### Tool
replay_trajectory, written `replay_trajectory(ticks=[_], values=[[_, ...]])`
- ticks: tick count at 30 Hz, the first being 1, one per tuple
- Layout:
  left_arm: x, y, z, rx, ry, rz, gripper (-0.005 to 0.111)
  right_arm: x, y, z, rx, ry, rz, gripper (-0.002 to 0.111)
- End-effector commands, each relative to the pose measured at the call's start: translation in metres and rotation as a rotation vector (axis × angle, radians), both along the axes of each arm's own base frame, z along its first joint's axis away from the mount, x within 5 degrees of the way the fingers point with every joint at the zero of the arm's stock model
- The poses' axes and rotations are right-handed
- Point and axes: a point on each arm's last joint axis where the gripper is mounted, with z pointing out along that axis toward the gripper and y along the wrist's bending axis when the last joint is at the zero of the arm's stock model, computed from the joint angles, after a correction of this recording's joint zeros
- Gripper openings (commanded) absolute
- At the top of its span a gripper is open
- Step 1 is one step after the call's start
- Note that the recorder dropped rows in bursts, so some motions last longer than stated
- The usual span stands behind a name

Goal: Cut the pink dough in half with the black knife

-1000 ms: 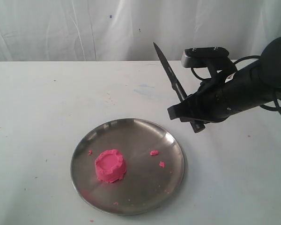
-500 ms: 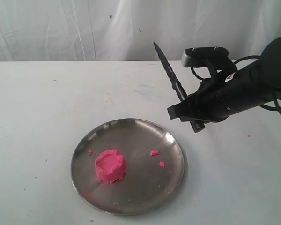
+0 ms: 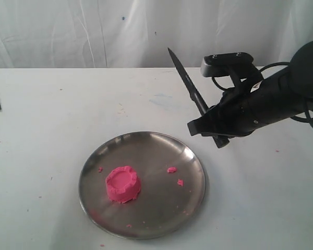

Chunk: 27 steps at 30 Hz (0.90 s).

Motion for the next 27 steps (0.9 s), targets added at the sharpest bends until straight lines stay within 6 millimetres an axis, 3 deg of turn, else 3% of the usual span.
replay_trajectory(ticks=[1, 5, 7, 10, 15, 21, 27], values=[[-0.008, -0.053, -0.029, 0.195, 0.203, -0.359, 0.0, -0.002, 0.0, 0.004, -0.034, -0.013, 0.045, 0.0], [-0.03, -0.095, -0.047, 0.617, 0.164, -0.842, 0.0, -0.004, -0.003, 0.001, -0.091, -0.01, 0.081, 0.0], [-0.033, -0.103, -0.05, 0.719, 0.109, -0.942, 0.0, -0.006, -0.003, 0.0, -0.097, 0.017, 0.091, 0.0], [-0.03, -0.108, -0.05, 0.678, 0.093, -0.919, 0.0, -0.012, -0.004, -0.003, -0.107, 0.086, 0.112, 0.0], [-0.022, -0.116, -0.057, 0.579, 0.293, -0.882, 0.0, -0.015, -0.004, -0.004, -0.111, 0.117, 0.122, 0.0], [0.0, -0.136, -0.065, 0.702, 0.426, -1.004, 0.0, -0.014, -0.004, -0.004, -0.109, 0.11, 0.12, 0.0], [0.013, -0.148, -0.095, 0.754, 0.517, -1.073, 0.0, -0.015, -0.004, -0.004, -0.11, 0.114, 0.121, 0.0]])
